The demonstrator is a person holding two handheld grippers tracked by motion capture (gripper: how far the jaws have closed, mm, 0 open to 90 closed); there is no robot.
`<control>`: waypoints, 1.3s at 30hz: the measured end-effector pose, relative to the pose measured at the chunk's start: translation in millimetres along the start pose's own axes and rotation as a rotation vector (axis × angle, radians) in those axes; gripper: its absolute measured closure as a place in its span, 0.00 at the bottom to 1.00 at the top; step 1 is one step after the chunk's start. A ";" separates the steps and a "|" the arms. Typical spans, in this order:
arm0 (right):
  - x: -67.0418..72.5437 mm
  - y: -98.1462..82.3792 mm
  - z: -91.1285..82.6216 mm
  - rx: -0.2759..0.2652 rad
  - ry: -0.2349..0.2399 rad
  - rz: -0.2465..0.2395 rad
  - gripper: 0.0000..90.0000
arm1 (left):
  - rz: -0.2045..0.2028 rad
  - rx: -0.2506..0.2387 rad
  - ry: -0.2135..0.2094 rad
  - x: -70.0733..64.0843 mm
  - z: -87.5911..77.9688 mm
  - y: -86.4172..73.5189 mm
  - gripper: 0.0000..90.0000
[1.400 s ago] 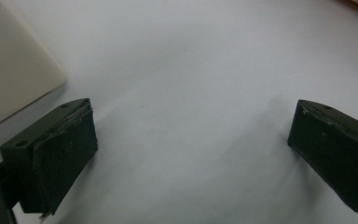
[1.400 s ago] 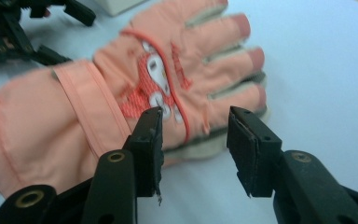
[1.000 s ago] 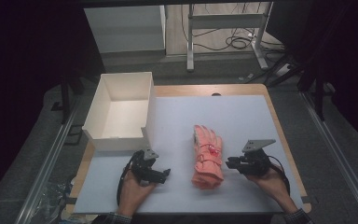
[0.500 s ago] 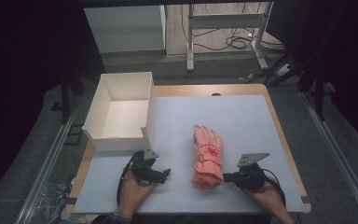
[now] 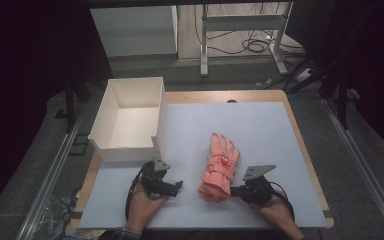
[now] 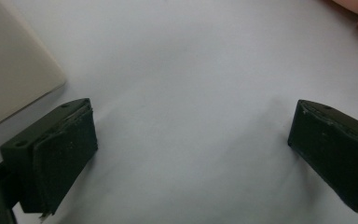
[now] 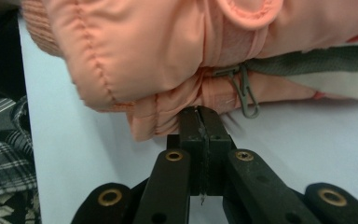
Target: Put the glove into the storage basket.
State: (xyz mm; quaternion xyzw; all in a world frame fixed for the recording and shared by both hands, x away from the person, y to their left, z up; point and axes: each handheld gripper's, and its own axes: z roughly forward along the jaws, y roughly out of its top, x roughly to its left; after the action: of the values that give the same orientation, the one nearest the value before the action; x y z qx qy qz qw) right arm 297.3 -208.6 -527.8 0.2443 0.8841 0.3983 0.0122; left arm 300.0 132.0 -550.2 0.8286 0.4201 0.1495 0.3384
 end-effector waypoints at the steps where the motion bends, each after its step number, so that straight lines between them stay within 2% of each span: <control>1: 0.6 0.9 1.7 -0.002 0.005 0.001 0.99 | 0.000 0.000 0.000 0.0 0.0 0.0 0.01; 15: 11.8 22.6 30.2 -0.001 0.008 -0.031 0.99 | 0.000 0.000 0.000 0.0 0.0 0.0 0.01; 26: 15.1 34.6 47.4 0.002 0.005 -0.045 0.99 | 0.000 0.000 0.000 0.0 0.0 -0.1 0.01; 32: 14.7 28.5 38.3 -0.007 -0.015 -0.042 0.97 | -0.003 0.001 -0.004 0.4 -0.1 0.1 0.01; 39: 3.3 16.9 17.0 -0.008 -0.079 -0.027 0.81 | 0.001 -0.001 -0.013 1.1 -1.0 -0.2 0.02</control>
State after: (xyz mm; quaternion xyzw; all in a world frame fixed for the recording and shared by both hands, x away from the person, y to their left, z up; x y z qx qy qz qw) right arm 305.2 -185.8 -526.8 0.2476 0.8846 0.3915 0.0535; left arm 300.1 133.4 -549.7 0.8295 0.4177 0.1445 0.3414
